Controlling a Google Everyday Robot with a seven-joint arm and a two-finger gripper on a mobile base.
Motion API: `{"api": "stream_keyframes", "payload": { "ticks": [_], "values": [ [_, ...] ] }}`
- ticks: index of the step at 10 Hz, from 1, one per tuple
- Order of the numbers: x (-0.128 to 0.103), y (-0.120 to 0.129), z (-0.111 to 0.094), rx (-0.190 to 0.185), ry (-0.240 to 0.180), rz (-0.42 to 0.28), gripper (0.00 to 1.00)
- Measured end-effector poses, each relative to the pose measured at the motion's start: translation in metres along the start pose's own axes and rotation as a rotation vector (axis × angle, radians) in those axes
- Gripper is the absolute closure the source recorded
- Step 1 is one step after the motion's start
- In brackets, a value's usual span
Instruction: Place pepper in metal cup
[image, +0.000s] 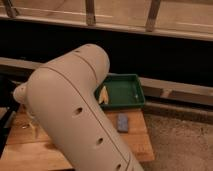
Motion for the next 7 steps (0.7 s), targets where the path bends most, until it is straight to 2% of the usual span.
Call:
{"api": "stream_keyframes", "payload": {
  "ticks": [2,7],
  "values": [
    [0.0068,-0.0015,0.0071,0.01,0.026,0.047,0.35],
    [0.0065,-0.0023,0.0069,0.01,0.023,0.051,0.35]
  ]
}}
